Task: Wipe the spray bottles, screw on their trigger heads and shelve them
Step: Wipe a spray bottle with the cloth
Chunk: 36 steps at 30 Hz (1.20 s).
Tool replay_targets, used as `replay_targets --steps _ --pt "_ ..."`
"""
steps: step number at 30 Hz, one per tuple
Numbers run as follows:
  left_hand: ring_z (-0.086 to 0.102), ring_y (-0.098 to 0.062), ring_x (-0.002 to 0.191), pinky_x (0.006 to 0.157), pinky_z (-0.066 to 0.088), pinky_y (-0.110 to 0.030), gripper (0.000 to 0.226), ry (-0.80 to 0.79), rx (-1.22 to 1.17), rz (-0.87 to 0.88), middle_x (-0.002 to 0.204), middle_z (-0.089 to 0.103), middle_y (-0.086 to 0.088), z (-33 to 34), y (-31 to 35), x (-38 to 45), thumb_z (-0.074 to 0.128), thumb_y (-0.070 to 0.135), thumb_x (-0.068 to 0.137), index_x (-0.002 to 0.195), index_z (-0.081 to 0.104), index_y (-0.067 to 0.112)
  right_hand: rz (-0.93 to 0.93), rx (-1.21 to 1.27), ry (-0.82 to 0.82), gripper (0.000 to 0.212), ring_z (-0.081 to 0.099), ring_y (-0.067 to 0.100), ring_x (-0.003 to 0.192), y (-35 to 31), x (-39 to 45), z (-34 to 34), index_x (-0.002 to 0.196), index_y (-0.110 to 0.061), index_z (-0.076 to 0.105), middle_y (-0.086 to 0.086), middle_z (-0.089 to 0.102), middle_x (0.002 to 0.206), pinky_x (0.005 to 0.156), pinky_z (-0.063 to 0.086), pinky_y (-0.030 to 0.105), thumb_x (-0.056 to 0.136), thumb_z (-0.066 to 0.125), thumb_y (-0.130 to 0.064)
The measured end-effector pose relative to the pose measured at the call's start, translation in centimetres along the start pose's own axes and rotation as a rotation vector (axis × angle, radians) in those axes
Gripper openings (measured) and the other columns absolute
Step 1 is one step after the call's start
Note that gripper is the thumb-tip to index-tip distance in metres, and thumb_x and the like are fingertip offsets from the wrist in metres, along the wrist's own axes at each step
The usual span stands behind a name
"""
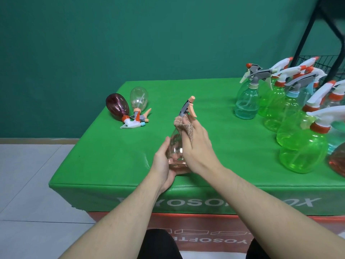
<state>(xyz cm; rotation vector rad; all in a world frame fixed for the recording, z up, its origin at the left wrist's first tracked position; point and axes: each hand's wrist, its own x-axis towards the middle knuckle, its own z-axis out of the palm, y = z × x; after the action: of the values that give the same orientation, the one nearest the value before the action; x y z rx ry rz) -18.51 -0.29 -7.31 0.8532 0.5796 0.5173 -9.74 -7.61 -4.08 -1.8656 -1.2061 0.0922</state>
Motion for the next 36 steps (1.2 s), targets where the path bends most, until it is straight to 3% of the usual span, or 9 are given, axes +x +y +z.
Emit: replay_targets --steps 3,5,9,12,14,17,22,30,36 --pt "0.076 -0.021 0.078 0.075 0.055 -0.044 0.048 -0.003 0.02 0.013 0.093 0.079 -0.006 0.1 0.1 -0.3 0.039 0.051 0.106 0.106 0.074 0.019 -0.011 0.019 -0.024 0.061 0.024 0.011 0.148 -0.4 0.1 0.3 0.155 -0.019 0.035 -0.002 0.031 0.162 0.123 0.014 0.026 0.098 0.024 -0.037" --pt "0.075 -0.023 0.087 0.075 0.057 -0.044 0.051 -0.006 0.053 0.026 0.103 0.079 -0.009 0.1 0.2 -0.5 0.047 0.06 0.096 0.113 0.074 0.02 -0.032 0.005 -0.039 0.06 0.023 0.007 0.149 -0.3 -0.1 0.3 0.156 -0.019 0.035 -0.003 0.032 0.162 0.124 0.011 0.023 0.099 0.025 -0.036" --pt "0.074 -0.023 0.1 0.072 0.061 -0.039 0.085 0.016 0.059 0.072 0.123 0.073 -0.012 0.1 -0.1 -0.5 0.07 0.066 0.073 0.14 0.059 0.015 -0.12 -0.019 -0.052 0.058 0.017 0.004 0.152 0.4 -1.1 0.7 0.158 -0.018 0.031 -0.005 0.027 0.165 0.125 0.015 0.032 0.102 0.027 -0.034" --pt "0.074 -0.022 0.106 0.071 0.062 -0.033 0.112 0.014 -0.007 0.095 0.128 0.072 -0.013 0.2 -0.1 -0.4 0.092 0.068 0.051 0.142 0.057 0.012 -0.158 -0.072 -0.07 0.061 0.008 0.008 0.155 1.2 -2.4 0.9 0.16 -0.02 0.024 -0.006 0.017 0.168 0.125 0.016 0.042 0.102 0.023 -0.039" --pt "0.071 -0.027 0.115 0.075 0.062 -0.034 0.12 0.022 -0.053 0.099 0.132 0.069 -0.015 0.1 -0.2 -0.1 0.096 0.066 0.046 0.144 0.054 0.011 -0.167 -0.094 -0.094 0.063 0.001 0.008 0.155 1.4 -3.6 1.0 0.161 -0.023 0.018 -0.007 0.01 0.169 0.125 0.015 0.047 0.101 0.022 -0.041" --pt "0.069 -0.03 0.118 0.08 0.062 -0.037 0.115 0.02 -0.112 0.113 0.133 0.068 -0.017 0.0 -0.2 -0.1 0.098 0.054 0.054 0.148 0.049 0.009 -0.198 -0.12 -0.11 0.062 -0.005 0.009 0.155 1.5 -5.2 0.8 0.162 -0.022 0.011 -0.006 0.002 0.17 0.126 0.013 0.047 0.103 0.025 -0.038" --pt "0.076 -0.019 0.087 0.066 0.062 -0.031 0.079 0.024 -0.149 0.121 0.104 0.077 -0.009 0.1 -0.1 -0.4 0.078 0.032 0.078 0.145 0.046 0.008 -0.211 -0.132 -0.126 0.064 -0.008 0.01 0.155 1.9 -6.6 0.6 0.162 -0.018 0.009 -0.004 -0.002 0.17 0.126 0.014 0.047 0.103 0.023 -0.038" --pt "0.075 -0.014 0.085 0.063 0.059 -0.033 0.069 -0.047 0.033 0.112 0.099 0.078 -0.002 0.2 -0.2 -0.5 0.069 0.041 0.079 0.141 0.053 0.014 -0.125 -0.053 -0.086 0.068 -0.008 0.003 0.154 1.4 -4.9 0.0 0.162 -0.023 0.008 -0.011 -0.004 0.168 0.127 0.008 0.04 0.099 0.018 -0.044" --pt "0.073 -0.02 0.094 0.072 0.06 -0.044 0.072 -0.064 0.148 0.089 0.112 0.076 -0.008 0.1 -0.3 -0.4 0.072 0.048 0.076 0.141 0.056 0.021 -0.068 -0.004 -0.07 0.062 0.01 0.008 0.154 1.1 -1.8 -0.9 0.161 -0.023 0.019 -0.004 0.016 0.168 0.126 0.014 0.04 0.101 0.027 -0.036"
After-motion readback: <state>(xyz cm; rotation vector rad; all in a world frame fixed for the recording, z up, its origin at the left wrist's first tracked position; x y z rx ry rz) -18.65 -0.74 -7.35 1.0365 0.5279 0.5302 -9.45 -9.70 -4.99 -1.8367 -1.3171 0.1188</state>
